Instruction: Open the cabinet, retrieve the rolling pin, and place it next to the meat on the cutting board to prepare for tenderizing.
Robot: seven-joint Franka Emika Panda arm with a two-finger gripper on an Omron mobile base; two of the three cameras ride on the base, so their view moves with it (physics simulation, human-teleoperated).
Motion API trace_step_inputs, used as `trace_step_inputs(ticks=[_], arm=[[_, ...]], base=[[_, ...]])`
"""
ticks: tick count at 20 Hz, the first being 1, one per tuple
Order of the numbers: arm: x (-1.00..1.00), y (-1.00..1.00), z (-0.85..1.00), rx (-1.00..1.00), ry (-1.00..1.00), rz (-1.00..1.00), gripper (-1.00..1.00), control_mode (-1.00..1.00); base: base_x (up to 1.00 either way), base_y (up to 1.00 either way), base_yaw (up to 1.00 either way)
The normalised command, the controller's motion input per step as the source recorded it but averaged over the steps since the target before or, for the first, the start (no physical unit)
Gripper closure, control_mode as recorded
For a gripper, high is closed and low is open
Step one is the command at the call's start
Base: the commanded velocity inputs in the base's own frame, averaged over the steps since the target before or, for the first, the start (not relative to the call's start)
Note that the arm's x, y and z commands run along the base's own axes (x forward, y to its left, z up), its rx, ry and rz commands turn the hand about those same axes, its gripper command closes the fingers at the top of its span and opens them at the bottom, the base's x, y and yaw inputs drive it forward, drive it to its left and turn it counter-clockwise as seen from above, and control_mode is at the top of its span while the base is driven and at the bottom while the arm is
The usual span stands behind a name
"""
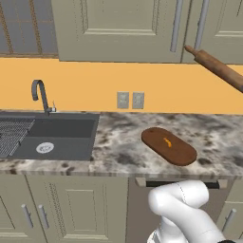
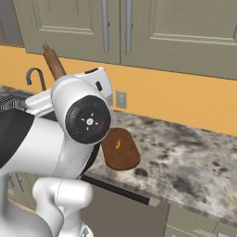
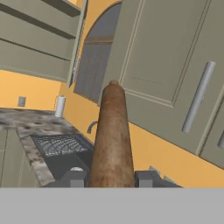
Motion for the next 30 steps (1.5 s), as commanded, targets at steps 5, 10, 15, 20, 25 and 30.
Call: trace_step_inputs(ticks=[5, 10, 15, 20, 25, 30], arm=[[-0.07, 0.00, -0.07, 0.01, 0.00, 0.00, 1.00, -1.00], [-0.08, 0.00, -0.26, 0.00, 0.02, 0.02, 1.00, -1.00], [-0.16, -0.02, -0.36, 0.00, 0.05, 0.05, 1.00, -1.00], [0.00, -0.06, -0.32, -0.01, 0.16, 0.05, 1.00, -1.00], [0.00, -0.24, -0.37, -0.01, 0.18, 0.09, 1.00, -1.00], [0.00, -0.37, -0.37, -0.05, 0.13, 0.11, 1.00, -1.00]], base=[[0.00, -0.01, 0.00], [0.00, 0.00, 0.00], [0.00, 0.00, 0.00], [0.00, 0.00, 0.00], [0.00, 0.00, 0.00], [0.00, 0.00, 0.00]])
